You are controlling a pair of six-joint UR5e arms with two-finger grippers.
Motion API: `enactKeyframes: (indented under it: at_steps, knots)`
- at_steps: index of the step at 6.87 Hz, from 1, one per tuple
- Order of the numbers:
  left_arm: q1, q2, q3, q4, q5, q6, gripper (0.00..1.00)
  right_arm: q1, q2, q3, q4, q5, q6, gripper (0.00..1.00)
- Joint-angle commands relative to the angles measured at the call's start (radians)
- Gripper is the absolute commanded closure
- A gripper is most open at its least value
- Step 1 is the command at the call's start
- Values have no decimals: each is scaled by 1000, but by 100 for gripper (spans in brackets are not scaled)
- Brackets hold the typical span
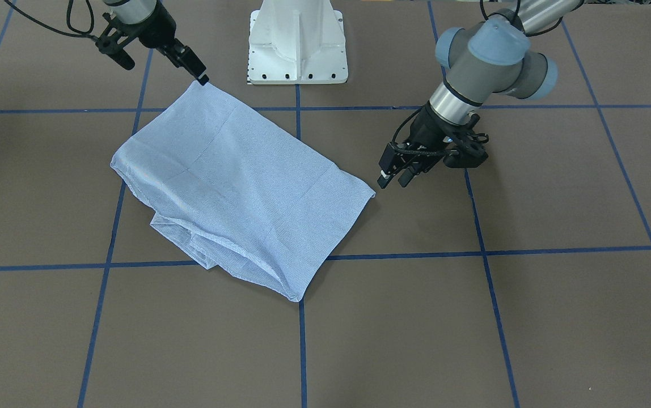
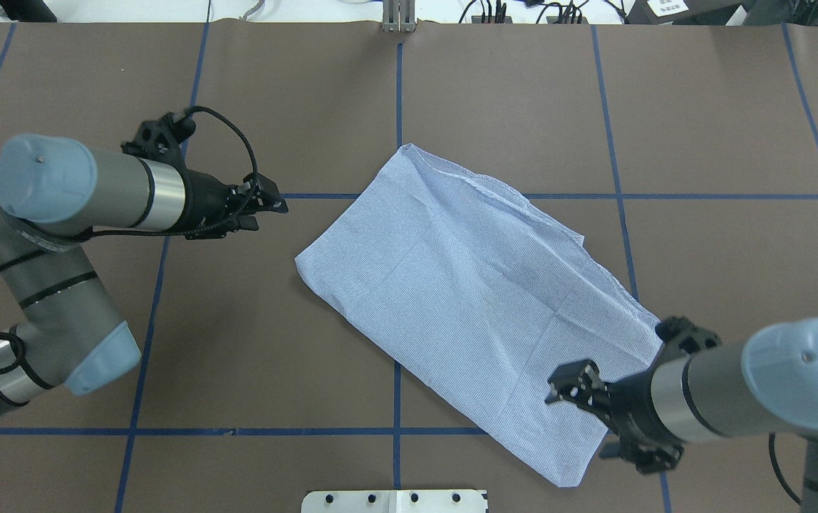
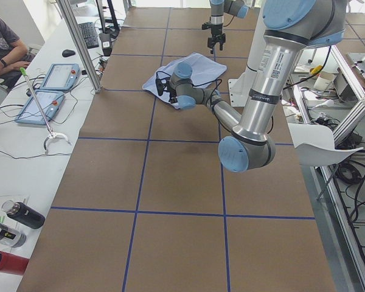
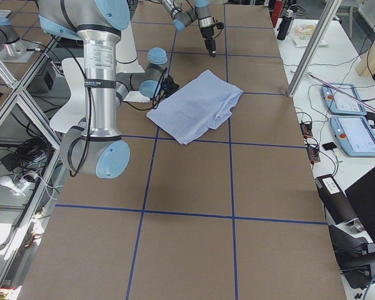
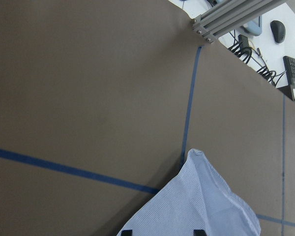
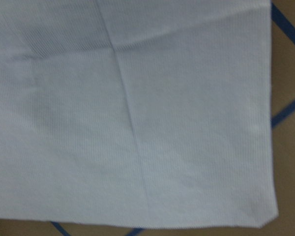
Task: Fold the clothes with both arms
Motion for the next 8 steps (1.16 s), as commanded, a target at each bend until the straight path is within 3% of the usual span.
enactKeyframes:
  at_steps: [1,4,8]
  knots:
    - [74,-9,38,38,55,4,36,171,112,-145,-3,0,-145,0]
    - [99,-67,98,40,81,13,41,262,118,-225,0,-4,-280,0]
    - [113,-69,118,40,83,16,51,278,128,-257,0,-4,-284,0]
